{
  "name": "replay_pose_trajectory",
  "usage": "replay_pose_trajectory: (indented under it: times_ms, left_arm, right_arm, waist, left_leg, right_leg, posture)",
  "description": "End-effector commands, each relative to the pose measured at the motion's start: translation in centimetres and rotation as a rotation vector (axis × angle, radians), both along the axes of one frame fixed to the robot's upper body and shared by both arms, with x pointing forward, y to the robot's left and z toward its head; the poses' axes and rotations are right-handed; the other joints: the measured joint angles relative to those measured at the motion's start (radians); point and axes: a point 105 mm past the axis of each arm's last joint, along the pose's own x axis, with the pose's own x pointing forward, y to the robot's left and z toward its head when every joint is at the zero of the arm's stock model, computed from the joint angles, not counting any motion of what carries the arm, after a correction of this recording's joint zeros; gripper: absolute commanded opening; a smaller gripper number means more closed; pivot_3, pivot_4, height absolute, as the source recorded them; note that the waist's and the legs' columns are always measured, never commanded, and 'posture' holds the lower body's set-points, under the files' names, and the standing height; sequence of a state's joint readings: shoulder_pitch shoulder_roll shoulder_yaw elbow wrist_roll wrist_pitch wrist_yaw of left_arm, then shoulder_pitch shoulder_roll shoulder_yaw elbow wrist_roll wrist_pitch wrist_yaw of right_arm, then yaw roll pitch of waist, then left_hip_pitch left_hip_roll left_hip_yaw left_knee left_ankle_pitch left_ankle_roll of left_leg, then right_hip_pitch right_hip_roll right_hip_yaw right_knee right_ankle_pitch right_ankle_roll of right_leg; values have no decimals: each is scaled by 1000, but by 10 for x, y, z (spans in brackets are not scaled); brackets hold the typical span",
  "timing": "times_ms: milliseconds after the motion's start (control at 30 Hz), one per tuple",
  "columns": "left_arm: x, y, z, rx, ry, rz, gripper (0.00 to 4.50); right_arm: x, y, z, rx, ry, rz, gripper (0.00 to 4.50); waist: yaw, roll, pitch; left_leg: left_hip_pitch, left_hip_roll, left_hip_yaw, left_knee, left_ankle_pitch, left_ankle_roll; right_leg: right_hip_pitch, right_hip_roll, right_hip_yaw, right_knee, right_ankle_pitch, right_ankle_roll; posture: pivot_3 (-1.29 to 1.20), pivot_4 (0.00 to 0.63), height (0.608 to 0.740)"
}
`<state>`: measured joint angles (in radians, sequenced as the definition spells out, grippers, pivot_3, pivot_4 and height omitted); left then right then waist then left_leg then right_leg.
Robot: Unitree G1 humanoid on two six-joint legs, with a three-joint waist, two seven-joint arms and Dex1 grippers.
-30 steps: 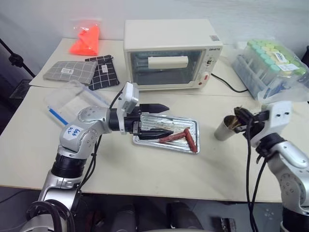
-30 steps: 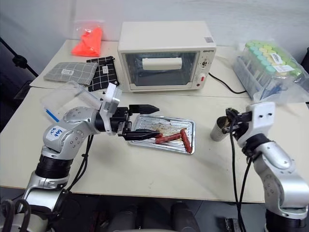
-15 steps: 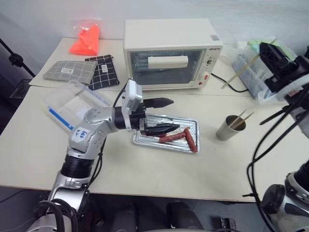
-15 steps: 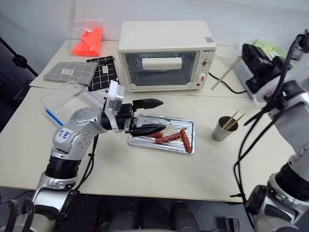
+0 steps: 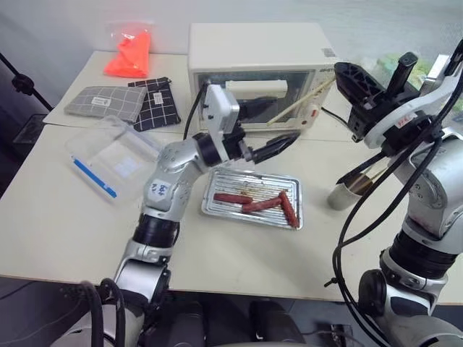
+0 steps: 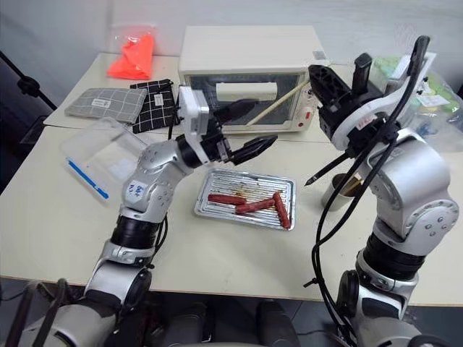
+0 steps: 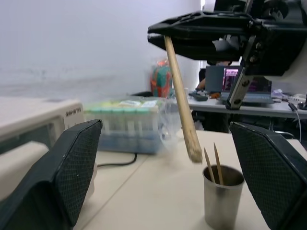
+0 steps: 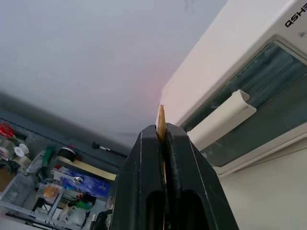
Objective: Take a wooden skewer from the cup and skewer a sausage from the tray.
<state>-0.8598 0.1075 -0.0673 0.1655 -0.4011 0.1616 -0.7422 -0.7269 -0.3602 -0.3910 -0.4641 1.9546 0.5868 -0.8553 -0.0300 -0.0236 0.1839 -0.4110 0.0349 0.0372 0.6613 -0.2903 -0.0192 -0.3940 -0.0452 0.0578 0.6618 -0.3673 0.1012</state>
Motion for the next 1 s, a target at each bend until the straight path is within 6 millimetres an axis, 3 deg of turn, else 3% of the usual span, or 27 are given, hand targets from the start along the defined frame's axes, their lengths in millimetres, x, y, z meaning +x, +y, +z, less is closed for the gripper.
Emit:
replay_pose_trajectory:
  times_ms: [33,67,167,467,567,867,1000]
  left_arm:
    - [-1,2,14,-63,-39,12,4142]
    - [-4,3,16,-77,-37,6,4067]
    - [-12,5,20,-92,-30,-19,3291]
    - [-19,0,21,-105,-5,-40,3291]
    - [-21,-6,20,-111,7,-59,2829]
    - [-15,-8,17,-95,32,-48,518]
    - [-15,-7,17,-86,28,-45,518]
  right_arm:
    - [-9,-2,11,17,-53,0,0]
    - [-10,-3,10,17,-51,-5,0]
    - [-10,-6,8,15,-48,-15,0]
    - [-11,-10,6,18,-53,-25,0]
    - [-12,-12,7,30,-60,-30,0]
    - [-15,-10,11,43,-84,-21,0]
    - [-16,-8,12,47,-87,-14,0]
  waist:
    - [-4,0,0]
    - [-5,0,0]
    - [-4,0,0]
    - [0,0,0]
    - [0,0,0]
    - [0,0,0]
    - [0,0,0]
  left_leg:
    - [0,0,0,-1,0,0]
    - [0,0,1,-1,0,0]
    - [0,1,0,-1,0,0]
    - [0,1,0,0,0,0]
    - [0,1,0,0,0,0]
    - [0,1,0,0,0,0]
    - [0,1,0,0,0,0]
  right_leg:
    - [0,0,1,0,0,0]
    - [0,0,1,0,0,0]
    - [-1,1,1,1,0,0]
    - [-1,0,1,1,0,0]
    - [-1,0,1,1,0,0]
    - [-1,0,1,1,0,0]
    - [0,0,1,0,0,0]
  posture:
    - [0,150,740]
    - [0,150,740]
    - [0,150,740]
    - [0,150,740]
    - [0,150,740]
    - [0,150,740]
    - [0,150,740]
